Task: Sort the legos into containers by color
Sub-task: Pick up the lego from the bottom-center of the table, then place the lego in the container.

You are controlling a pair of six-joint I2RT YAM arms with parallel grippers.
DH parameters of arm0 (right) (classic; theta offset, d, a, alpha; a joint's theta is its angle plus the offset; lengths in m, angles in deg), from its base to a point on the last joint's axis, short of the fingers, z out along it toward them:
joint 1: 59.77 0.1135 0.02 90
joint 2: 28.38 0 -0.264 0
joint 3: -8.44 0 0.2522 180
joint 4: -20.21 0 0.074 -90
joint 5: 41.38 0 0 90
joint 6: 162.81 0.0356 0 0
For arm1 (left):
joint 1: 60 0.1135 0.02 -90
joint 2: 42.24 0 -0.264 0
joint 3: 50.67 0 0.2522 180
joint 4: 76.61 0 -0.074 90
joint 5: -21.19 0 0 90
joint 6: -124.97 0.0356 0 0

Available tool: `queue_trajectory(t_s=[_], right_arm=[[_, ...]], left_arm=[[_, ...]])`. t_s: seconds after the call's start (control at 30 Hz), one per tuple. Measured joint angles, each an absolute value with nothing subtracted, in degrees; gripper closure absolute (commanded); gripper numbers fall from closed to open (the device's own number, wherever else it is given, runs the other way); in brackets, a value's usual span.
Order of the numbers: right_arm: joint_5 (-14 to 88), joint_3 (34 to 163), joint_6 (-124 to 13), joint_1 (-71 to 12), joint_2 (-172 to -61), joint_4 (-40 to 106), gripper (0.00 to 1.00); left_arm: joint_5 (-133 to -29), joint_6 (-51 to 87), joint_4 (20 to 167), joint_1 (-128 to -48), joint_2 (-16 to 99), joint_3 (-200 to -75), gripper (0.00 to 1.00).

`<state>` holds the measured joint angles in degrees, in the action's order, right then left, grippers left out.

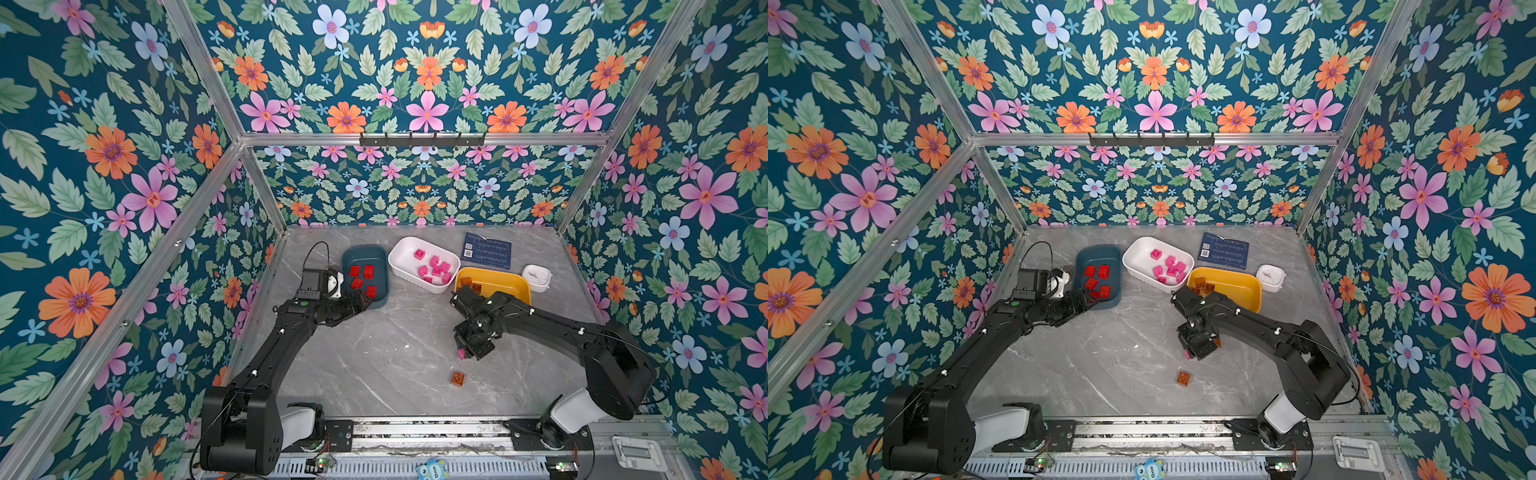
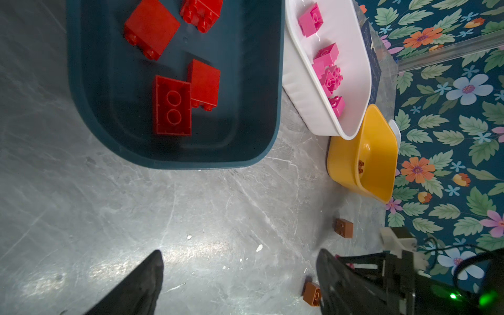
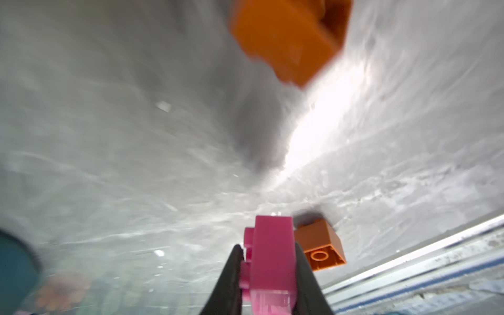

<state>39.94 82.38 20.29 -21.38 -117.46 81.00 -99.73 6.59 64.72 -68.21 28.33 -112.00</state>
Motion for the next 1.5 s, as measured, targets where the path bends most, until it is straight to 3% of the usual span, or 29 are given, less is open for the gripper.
queue_trajectory(t_s=[0.17,0.43,0.77,0.87,1.0,1.33,1.5], right_arm=[[42.84,93.79,12.92,-25.53,-120.39,83.40,0.80],[44.37,114.62,0.22,-30.69,-135.23,82.27,0.81],[41.62,131.58,-6.51,-32.20,-152.89,79.10,0.79],[41.09,135.69,-7.82,-32.44,-156.39,79.14,0.74],[40.31,140.96,-9.00,-32.79,-159.64,79.58,0.51],[36.81,138.58,-11.64,-32.87,-154.59,80.58,0.41],[35.15,126.99,-13.13,-32.81,-144.80,79.14,0.37]], left_arm=[[-99.73,6.59,64.72,-68.21,28.37,-113.22,0.12],[-99.69,6.46,64.68,-68.21,28.37,-114.18,0.12],[-99.16,6.39,64.16,-68.14,29.20,-115.63,0.12],[-98.94,6.41,64.05,-68.14,29.42,-115.89,0.12],[-98.81,6.43,63.87,-68.14,29.57,-115.89,0.12],[-98.66,6.61,63.63,-67.99,30.12,-116.06,0.12],[-98.68,6.63,63.33,-67.99,30.16,-116.13,0.12]])
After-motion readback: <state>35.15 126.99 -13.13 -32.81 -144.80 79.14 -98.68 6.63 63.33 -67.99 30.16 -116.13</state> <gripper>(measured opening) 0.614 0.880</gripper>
